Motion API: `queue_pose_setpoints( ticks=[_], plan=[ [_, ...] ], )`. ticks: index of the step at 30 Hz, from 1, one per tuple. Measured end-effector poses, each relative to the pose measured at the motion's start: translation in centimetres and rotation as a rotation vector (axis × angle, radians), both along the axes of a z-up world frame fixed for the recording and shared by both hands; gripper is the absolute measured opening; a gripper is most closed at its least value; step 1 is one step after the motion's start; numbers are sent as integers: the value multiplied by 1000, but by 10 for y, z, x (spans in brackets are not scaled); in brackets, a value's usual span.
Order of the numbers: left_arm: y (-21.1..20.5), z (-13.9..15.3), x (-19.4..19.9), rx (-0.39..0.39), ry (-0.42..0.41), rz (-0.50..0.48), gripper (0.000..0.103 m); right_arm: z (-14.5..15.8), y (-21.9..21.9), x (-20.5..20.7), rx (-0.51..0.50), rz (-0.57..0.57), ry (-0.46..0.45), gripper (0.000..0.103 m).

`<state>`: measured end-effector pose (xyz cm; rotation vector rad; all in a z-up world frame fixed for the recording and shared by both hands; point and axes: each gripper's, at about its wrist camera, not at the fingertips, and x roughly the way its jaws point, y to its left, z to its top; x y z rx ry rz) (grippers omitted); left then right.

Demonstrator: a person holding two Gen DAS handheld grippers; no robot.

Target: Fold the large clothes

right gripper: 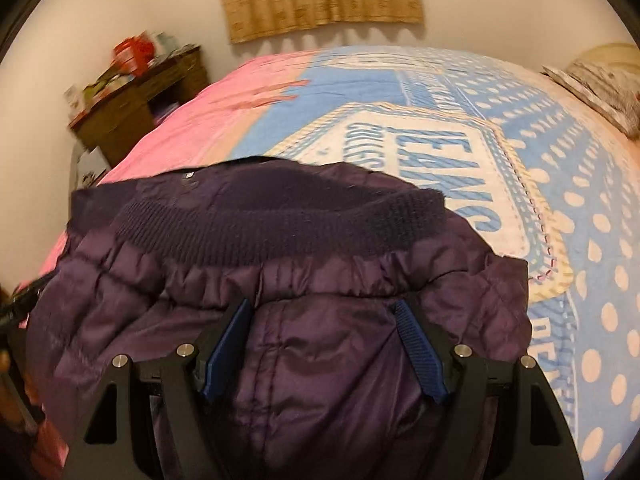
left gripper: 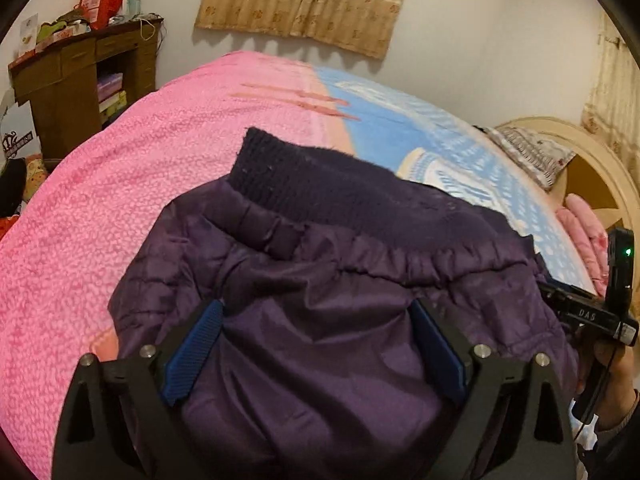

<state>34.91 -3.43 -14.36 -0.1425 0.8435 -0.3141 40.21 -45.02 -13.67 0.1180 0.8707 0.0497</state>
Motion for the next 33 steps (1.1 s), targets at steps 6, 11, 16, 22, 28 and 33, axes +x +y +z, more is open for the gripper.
queue_pose_setpoints(
  ticks=[6,11,16,22,28,33],
  plan=[
    [-8,-8,13,52,-21,20,99,-14,-4,27,30,-47,-9,78],
    [-1,18,-16,8,-39,1,99,-10,-1,24,9,-32,-2,78],
    [-12,47,-21,-5,-119,1,100,42,23,-7,-20,-155,-122,79],
    [-18,16,17,104,-45,132,102,53,102,10,-14,35,-144,80],
    [-3,-14,20,89,-66,168,103,-2,105,32,21,35,-91,85],
    [-10,-24,22,127,-81,182,103,-11,101,35,40,42,-117,87]
  ],
)
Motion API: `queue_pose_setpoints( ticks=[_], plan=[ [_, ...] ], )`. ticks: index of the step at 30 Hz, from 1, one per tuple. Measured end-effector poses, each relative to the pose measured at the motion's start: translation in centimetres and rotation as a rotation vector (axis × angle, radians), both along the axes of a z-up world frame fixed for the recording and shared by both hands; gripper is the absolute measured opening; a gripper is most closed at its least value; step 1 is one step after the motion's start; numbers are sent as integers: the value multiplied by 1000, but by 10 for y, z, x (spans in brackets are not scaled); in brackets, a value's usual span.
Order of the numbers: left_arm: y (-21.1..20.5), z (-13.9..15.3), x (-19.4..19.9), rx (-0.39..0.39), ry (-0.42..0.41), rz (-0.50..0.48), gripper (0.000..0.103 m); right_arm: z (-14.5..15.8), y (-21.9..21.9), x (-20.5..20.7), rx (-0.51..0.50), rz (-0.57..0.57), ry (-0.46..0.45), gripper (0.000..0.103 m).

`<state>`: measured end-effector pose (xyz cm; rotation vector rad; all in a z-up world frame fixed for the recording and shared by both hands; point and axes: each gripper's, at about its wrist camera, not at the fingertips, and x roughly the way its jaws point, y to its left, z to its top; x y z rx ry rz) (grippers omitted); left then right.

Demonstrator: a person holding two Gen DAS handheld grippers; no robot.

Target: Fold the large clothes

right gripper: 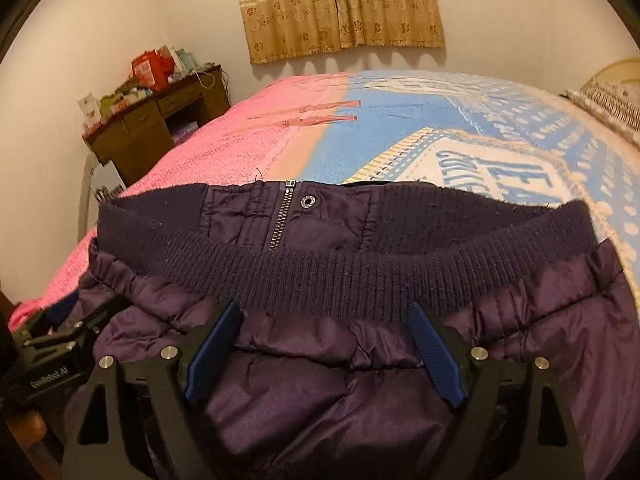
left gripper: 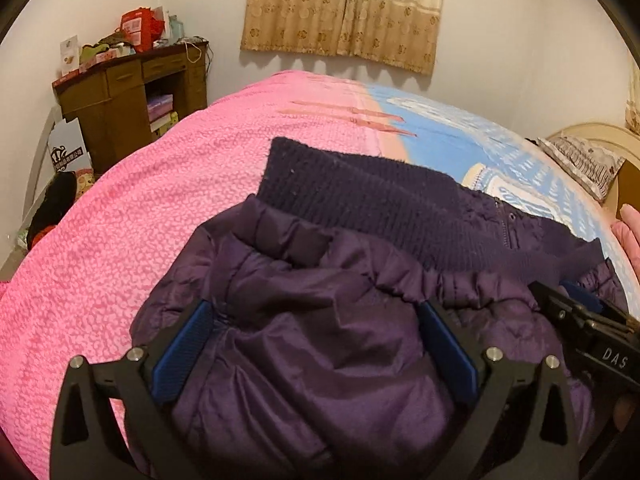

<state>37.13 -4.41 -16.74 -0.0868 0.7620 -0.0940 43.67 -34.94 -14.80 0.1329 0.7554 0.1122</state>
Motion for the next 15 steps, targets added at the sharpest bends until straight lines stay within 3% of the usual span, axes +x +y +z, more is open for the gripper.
queue_pose_setpoints(
  ticks=[15],
  plan=[
    [1,-4,-1,-11,3,5,103,-9,0,17,16,16,27,93]
  ],
)
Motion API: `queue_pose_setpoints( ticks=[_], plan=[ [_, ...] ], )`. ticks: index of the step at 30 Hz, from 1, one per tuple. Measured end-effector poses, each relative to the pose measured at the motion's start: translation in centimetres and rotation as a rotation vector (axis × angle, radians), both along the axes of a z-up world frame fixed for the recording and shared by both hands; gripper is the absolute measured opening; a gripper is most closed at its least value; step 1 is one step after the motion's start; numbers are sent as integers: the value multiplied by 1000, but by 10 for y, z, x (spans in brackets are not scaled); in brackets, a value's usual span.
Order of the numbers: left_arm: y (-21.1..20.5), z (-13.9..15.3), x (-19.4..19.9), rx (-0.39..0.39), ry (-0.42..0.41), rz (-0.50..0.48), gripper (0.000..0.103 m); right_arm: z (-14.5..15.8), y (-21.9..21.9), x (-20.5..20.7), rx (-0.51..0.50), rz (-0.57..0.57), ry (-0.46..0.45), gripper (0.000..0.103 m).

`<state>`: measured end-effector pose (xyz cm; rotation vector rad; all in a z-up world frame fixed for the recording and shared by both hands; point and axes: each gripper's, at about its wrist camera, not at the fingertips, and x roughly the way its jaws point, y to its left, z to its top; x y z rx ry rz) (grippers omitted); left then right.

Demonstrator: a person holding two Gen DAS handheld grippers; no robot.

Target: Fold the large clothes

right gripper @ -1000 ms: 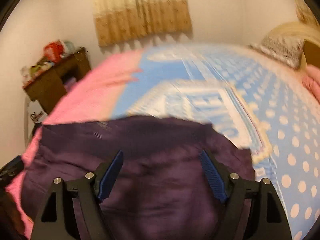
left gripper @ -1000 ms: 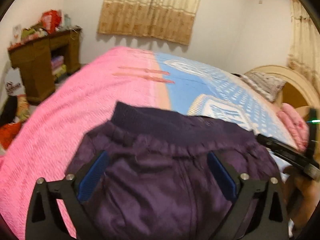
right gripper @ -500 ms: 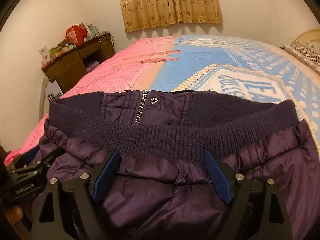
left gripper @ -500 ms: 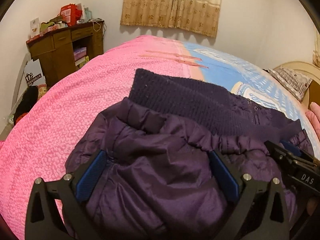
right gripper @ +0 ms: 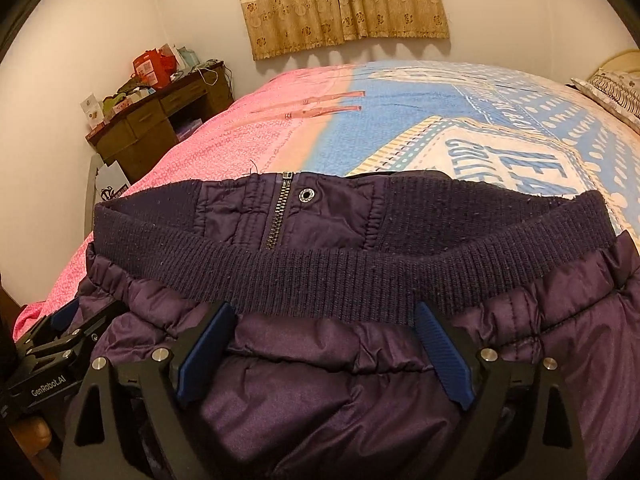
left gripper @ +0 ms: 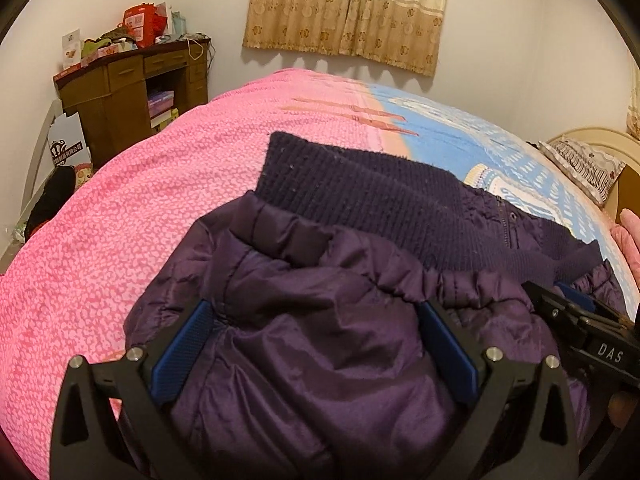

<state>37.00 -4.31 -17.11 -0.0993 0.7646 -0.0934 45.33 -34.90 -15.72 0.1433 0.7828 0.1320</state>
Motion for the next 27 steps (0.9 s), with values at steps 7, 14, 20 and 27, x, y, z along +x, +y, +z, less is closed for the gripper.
queue_pose_setpoints(
  ticks=[7,14,20,27],
  plan=[
    [2,1,-5,5,-15,-2,103,17,-7,-12,22,34,32,93],
    [1,3,-9,8,-24,1,103,55,-46,-68,-94,-131,-147,93],
    [6,14,-26,-9,-45,-27,103,4,-73,-65,-183,-185,-49,93],
    [44,30,-66,-20,-53,-31,103,12,-67,-64,-223,-199,-14,94]
  ],
)
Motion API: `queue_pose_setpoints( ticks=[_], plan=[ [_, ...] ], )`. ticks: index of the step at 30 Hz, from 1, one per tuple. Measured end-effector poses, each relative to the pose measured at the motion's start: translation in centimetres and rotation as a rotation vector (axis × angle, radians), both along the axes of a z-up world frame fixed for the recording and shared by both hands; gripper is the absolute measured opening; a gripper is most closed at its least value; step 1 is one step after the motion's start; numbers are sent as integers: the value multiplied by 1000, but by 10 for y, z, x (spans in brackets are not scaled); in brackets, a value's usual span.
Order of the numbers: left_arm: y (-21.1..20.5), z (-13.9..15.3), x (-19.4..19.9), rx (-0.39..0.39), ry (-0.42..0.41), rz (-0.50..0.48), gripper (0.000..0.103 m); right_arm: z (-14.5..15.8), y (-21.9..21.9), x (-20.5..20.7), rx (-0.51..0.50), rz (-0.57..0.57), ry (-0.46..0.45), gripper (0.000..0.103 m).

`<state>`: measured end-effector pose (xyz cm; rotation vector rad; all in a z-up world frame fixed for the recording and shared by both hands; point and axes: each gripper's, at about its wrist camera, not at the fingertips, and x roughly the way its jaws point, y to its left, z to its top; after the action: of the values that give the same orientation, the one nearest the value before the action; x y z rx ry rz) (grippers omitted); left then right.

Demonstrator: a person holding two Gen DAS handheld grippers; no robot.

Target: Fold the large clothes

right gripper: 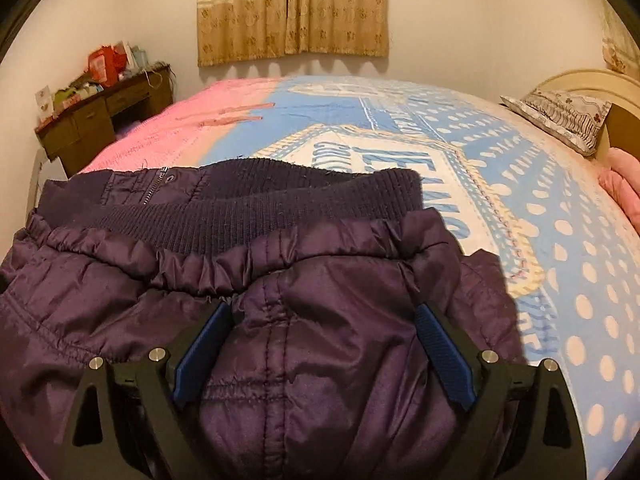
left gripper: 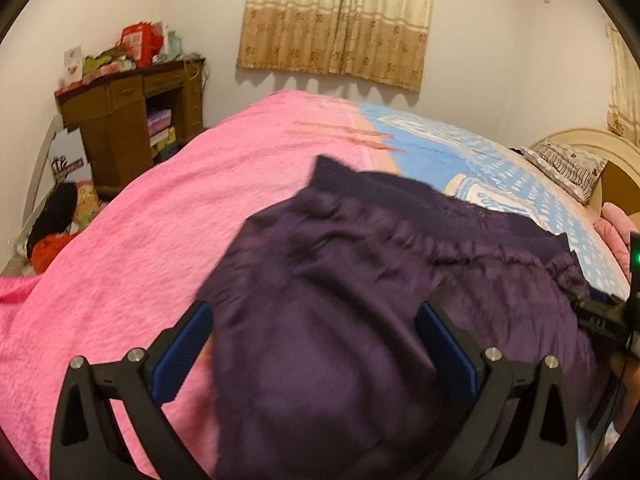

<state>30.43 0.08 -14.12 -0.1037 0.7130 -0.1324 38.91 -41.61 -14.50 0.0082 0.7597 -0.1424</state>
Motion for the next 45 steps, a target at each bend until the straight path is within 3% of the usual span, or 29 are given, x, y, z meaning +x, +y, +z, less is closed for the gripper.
queue_pose_setpoints(
  ticks=[2,4,6,8,11,13,14,17,21,26,29,31,34,40,45],
  plan=[
    [20,-5,-2,-73,46,8,103,18,9,-16,-12,-42,-38,94],
    [30,-14,0,-152,97,2,103,34,27,-32,38,19,-107,94],
    [38,-25,4,-239,152,-8,103,37,55,-36,27,113,-101,94],
    [40,-34,5,-295,173,-9,103,27,75,-34,33,188,-56,94],
    [39,-39,7,-371,171,-42,103,4,84,-29,5,194,-30,94],
    [39,-45,9,-433,173,-65,103,-10,88,-27,-72,217,-29,95],
    [39,-45,10,-444,170,-69,103,-13,94,-26,-120,221,-24,95],
    [37,-47,22,-470,162,-93,102,-15,92,-22,-122,201,-10,96],
    [45,-51,28,-550,176,-107,87,-18,91,-25,-121,198,-39,97],
    [47,-53,31,-580,182,-135,77,-19,93,-29,-117,197,-50,97],
    [52,-53,29,-611,174,-152,59,-20,94,-32,-118,195,-53,97],
    [52,-50,27,-642,160,-164,39,-20,93,-35,-117,195,-55,97],
    [56,-44,23,-654,136,-192,27,-19,93,-36,-117,194,-57,97],
    [48,-9,11,-693,36,-258,22,-18,93,-36,-117,195,-49,97],
    [14,37,-4,-620,-67,-380,22,-17,93,-33,-106,196,-40,97]
  ],
)
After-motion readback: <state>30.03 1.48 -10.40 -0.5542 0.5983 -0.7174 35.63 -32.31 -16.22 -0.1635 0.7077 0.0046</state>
